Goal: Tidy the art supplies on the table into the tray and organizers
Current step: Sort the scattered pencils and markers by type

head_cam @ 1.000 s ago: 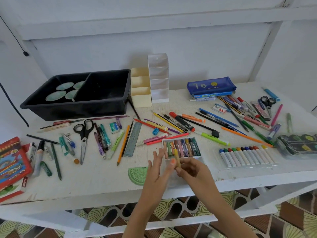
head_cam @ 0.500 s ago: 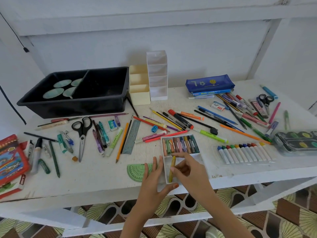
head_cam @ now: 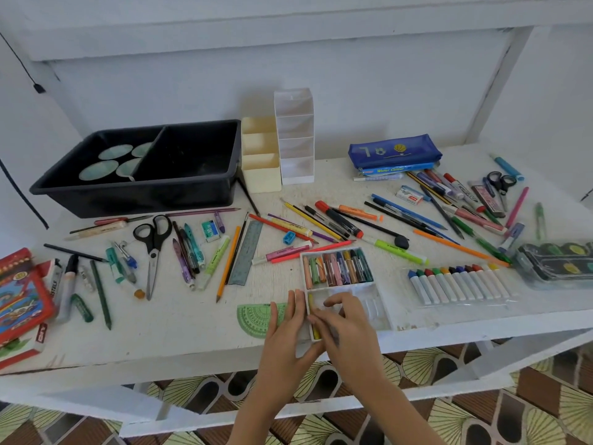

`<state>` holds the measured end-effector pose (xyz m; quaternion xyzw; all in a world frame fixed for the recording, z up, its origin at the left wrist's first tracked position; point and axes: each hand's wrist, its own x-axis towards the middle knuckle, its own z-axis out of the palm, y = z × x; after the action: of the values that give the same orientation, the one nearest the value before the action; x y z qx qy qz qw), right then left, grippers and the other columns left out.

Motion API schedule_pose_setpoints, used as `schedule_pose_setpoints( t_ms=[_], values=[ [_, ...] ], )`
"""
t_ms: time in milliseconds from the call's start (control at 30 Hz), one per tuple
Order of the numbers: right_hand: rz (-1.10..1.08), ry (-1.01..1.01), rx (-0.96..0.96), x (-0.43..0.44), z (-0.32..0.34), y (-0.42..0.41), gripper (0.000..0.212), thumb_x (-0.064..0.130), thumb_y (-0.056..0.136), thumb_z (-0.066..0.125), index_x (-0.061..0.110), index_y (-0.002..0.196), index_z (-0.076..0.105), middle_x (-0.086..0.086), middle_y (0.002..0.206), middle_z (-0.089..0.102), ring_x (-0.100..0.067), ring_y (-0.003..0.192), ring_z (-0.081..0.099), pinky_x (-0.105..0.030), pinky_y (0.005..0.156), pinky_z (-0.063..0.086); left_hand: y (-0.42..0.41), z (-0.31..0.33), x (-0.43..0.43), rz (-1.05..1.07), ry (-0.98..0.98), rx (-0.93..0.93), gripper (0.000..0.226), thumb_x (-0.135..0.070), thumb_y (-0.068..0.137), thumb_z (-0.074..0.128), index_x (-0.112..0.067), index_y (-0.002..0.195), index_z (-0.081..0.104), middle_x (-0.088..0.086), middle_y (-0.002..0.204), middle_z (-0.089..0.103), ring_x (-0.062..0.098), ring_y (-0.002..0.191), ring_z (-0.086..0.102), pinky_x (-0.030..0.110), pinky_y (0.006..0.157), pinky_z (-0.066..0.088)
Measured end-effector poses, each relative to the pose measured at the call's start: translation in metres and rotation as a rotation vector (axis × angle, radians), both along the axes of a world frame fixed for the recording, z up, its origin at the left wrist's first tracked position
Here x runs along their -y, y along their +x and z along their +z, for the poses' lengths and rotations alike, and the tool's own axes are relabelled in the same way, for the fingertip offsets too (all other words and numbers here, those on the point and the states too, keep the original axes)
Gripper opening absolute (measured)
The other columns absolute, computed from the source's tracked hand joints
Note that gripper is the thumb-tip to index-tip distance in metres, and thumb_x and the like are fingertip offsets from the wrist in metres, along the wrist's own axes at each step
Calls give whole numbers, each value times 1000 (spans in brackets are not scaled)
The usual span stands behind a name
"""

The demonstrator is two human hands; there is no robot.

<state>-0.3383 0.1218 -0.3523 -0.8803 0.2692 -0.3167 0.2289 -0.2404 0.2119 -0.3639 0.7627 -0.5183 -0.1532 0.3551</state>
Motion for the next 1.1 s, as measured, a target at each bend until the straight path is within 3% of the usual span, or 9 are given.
schedule_pose_setpoints(
  t_ms=[100, 200, 367, 533, 600, 667, 833, 900, 1100],
  values=[
    [33, 39, -20, 1, 1, -1, 45, 44, 97, 35, 16, 88, 69, 5, 102, 50, 0, 88, 44, -14, 63, 44, 0, -1, 1, 5, 11, 0, 87, -80, 78, 23, -29, 143, -4, -11, 155, 3, -5, 140, -8, 18, 112, -17],
    [102, 211, -58, 8, 7, -4, 48, 44, 98, 34, 13, 87, 69, 8, 105, 48, 2, 95, 44, -8, 76, 37, -2, 2, 2, 20, 16, -1, 90, -86, 74, 14, -31, 142, -4, -17, 153, 1, -9, 138, -11, 16, 110, -19],
    [66, 584, 187, 15, 27, -13, 23, 16, 97, 49, 15, 96, 72, 2, 90, 59, -16, 69, 57, -29, 60, 46, -8, 8, 3, 81, -2, -108, 95, -89, 68, 23, -34, 143, 1, -29, 146, -1, -17, 133, -15, 19, 111, -19],
    [-53, 605, 270, 34, 35, -29, 25, 16, 96, 49, 22, 87, 71, 3, 74, 63, -11, 62, 58, -20, 59, 45, -27, 23, 12, 307, -52, -177, 104, -97, 52, 27, -44, 140, 8, -35, 139, 0, -22, 123, -29, 9, 102, -23],
    [-84, 663, 284, 47, 36, -33, 26, 17, 96, 48, 19, 88, 72, 2, 76, 67, -9, 58, 57, -21, 58, 47, -30, 25, 25, 332, -76, -248, 97, -90, 58, 35, -46, 142, 17, -33, 143, 7, -12, 130, -30, 8, 101, -21],
    [-121, 706, 311, 61, 38, -38, 26, 16, 96, 49, 15, 88, 73, 3, 75, 69, -7, 55, 57, -18, 56, 46, -32, 28, 43, 265, -107, -232, 81, -75, 71, 39, -41, 143, 22, -28, 147, 14, -5, 139, -18, 7, 104, -18],
    [-158, 726, 348, 109, 46, -53, 27, 15, 96, 48, 13, 86, 73, 0, 71, 70, -6, 55, 57, -18, 55, 46, -44, 50, 110, 246, -143, -276, 63, -53, 80, 44, -41, 141, 32, -28, 148, 18, -18, 134, -10, 25, 115, 1],
    [-173, 708, 322, 134, 50, -59, 28, 16, 97, 48, 15, 83, 73, 1, 70, 69, -7, 55, 57, -19, 56, 48, -49, 56, 144, 216, -139, -253, 57, -51, 85, 45, -40, 141, 35, -22, 150, 24, -5, 140, -2, 34, 118, 6],
    [-200, 711, 236, 217, 64, -81, 30, 18, 98, 47, 13, 83, 73, 4, 65, 67, -2, 52, 54, -16, 53, 45, -63, 61, 254, 129, -111, -267, 49, -34, 97, 46, -35, 143, 30, -9, 155, 19, 13, 144, -5, 33, 115, 5]
  ],
)
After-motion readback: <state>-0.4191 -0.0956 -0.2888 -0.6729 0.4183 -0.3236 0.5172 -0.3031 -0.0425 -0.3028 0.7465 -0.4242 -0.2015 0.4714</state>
